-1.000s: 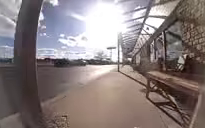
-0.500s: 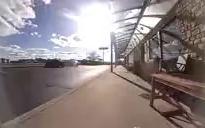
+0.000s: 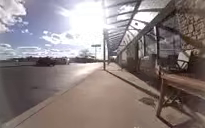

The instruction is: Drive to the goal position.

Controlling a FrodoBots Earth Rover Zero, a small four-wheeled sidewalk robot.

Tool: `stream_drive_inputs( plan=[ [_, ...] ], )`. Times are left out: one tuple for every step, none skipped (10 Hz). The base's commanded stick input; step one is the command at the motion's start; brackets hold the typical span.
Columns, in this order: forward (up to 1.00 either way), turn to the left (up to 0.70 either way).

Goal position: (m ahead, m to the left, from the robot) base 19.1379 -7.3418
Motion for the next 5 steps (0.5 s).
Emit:
stream_drive_inputs(
  plan=[
    [0.85,0.00],
    [0.85,0.00],
    [0.85,0.00],
    [0.85,-0.11],
    [0.85,0.00]
  ],
)
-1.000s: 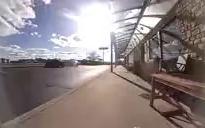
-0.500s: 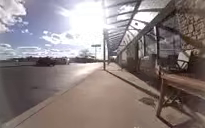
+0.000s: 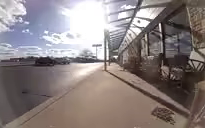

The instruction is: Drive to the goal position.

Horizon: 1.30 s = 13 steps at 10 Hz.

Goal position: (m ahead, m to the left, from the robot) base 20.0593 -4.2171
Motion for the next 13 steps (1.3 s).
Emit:
stream_drive_inputs(
  plan=[
    [0.85,0.00],
    [0.85,0.00],
    [0.85,-0.20],
    [0.85,-0.27],
    [0.85,-0.27],
    [0.85,-0.27],
    [0.85,-0.27],
    [0.85,-0.27],
    [0.85,-0.01],
    [0.85,0.00],
    [0.85,0.00],
    [0.85,0.00],
    [0.85,0.00]
  ],
)
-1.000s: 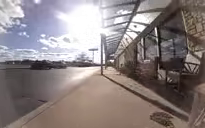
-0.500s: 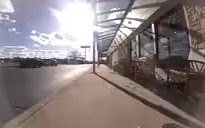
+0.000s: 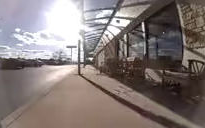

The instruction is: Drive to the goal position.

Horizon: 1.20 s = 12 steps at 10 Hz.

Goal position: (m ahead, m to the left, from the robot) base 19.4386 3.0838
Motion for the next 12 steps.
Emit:
stream_drive_inputs(
  plan=[
    [0.85,0.00],
    [0.85,0.00],
    [0.85,0.00],
    [0.85,0.00],
    [0.85,0.00],
    [0.85,0.00],
    [0.85,0.11],
    [0.85,0.27],
    [0.85,0.27],
    [0.85,0.27],
    [0.85,0.27],
    [0.85,0.27]
  ],
)
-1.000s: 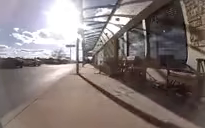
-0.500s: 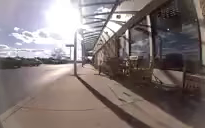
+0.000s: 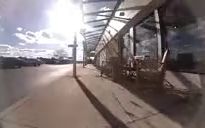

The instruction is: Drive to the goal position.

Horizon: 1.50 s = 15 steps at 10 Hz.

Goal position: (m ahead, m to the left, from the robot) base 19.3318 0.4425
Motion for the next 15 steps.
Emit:
stream_drive_inputs(
  plan=[
    [0.85,0.27],
    [0.85,0.27],
    [0.85,0.00],
    [0.85,0.00],
    [0.85,0.00],
    [0.85,0.00],
    [0.85,0.00],
    [0.85,0.00],
    [0.85,0.00],
    [0.85,0.00],
    [0.85,0.00],
    [0.85,0.00],
    [0.85,0.00],
    [0.85,0.00],
    [0.85,0.00]
  ],
)
